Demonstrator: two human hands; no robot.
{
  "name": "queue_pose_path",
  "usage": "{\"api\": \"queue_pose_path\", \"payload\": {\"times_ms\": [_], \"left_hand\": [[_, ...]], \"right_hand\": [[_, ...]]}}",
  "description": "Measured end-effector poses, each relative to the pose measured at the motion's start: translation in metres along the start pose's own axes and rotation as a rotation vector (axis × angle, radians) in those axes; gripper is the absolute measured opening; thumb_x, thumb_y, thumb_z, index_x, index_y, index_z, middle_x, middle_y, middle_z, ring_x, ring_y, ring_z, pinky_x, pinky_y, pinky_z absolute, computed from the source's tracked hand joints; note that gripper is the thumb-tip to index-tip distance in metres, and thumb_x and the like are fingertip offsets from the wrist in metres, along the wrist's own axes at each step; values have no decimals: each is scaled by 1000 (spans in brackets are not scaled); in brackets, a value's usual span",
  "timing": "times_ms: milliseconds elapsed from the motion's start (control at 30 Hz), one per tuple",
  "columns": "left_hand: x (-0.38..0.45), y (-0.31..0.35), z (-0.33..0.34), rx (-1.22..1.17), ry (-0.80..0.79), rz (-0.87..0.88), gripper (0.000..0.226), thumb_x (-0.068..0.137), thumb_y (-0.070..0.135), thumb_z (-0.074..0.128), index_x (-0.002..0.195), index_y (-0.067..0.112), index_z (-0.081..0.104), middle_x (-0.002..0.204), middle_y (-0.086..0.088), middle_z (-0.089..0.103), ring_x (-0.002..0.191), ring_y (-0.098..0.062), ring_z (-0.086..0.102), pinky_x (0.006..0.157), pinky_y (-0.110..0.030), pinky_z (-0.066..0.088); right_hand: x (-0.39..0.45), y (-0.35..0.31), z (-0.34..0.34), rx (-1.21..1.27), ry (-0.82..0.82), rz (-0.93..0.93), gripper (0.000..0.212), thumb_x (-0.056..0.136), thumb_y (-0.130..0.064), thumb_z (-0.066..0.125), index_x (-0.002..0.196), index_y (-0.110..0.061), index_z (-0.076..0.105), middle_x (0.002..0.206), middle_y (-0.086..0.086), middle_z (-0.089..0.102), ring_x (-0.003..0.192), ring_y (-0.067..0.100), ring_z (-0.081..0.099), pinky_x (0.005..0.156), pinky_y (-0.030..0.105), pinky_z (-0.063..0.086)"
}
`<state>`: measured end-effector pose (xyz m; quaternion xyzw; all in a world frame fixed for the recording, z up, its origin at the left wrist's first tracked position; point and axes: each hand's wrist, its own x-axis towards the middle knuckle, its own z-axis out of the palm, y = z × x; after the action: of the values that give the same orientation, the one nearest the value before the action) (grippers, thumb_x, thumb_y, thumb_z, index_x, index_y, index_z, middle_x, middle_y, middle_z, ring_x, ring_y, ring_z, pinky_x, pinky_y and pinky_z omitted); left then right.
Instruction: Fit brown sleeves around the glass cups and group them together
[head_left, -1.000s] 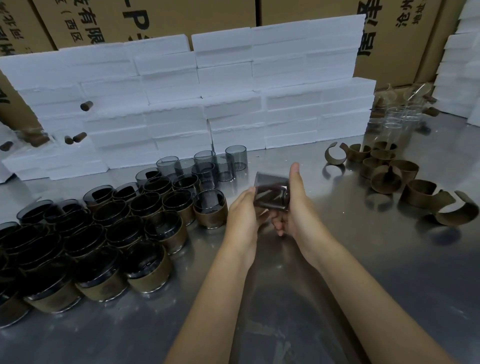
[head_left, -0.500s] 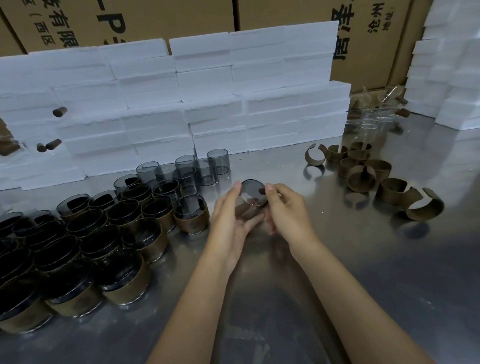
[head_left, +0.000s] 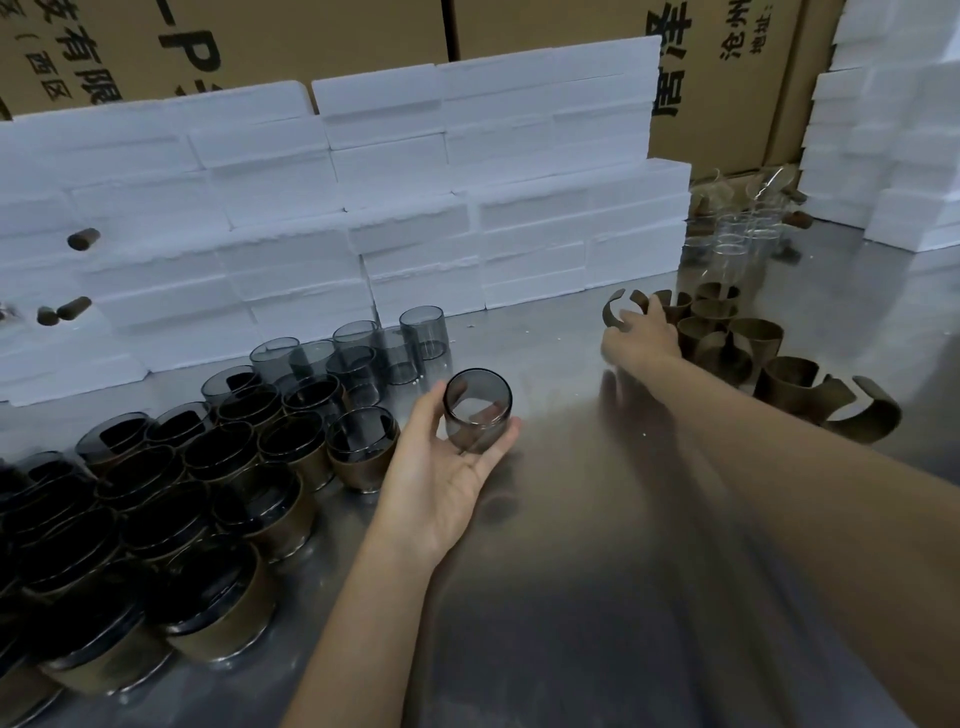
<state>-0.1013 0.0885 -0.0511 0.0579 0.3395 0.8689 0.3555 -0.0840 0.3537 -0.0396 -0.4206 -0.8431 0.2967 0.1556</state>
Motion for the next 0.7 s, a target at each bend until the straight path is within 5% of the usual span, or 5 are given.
{"api": "queue_pose_path", "payload": {"times_ms": [100,267,467,600,700], "left_hand": [[0,-1,-1,-4,-28,1,47,84,29,70,125,10,58,119,-23,64,135,-40,56,100,-51,56],[-2,-1,2,31,-14,0,33,76,22,78,103,8,65,101,-18,67,107,-37,69,92,-49,61],[-1,-1,0,86,55,35,21,91,17,69,110,10,63,112,-16,64,116,-38,63,80,-40,64],[-6,2,5,210,11,83,39,99,48,58,112,13,71,106,-10,74,100,-22,70,84,-35,62],[-10,2,8,295,-45,121,63,90,58,59,124,5,67,109,-13,71,98,-19,70,85,-32,56]], "right_hand": [[6,-1,1,76,53,17,56,102,-16,44,157,-8,36,169,5,23,148,33,31,117,39,30],[-27,-11,3,281,256,-179,34,99,-21,51,125,-11,71,132,11,66,118,28,59,90,31,43],[-107,-53,-13,549,178,-419,23,89,-12,59,86,-28,76,81,-21,70,65,-6,57,56,6,37],[-159,-62,4,398,92,-552,19,85,-8,62,87,-23,74,92,-13,69,78,4,59,75,21,46],[-175,-58,23,292,181,-571,15,86,-10,61,94,-17,71,100,-7,64,93,15,59,79,33,48]]}}
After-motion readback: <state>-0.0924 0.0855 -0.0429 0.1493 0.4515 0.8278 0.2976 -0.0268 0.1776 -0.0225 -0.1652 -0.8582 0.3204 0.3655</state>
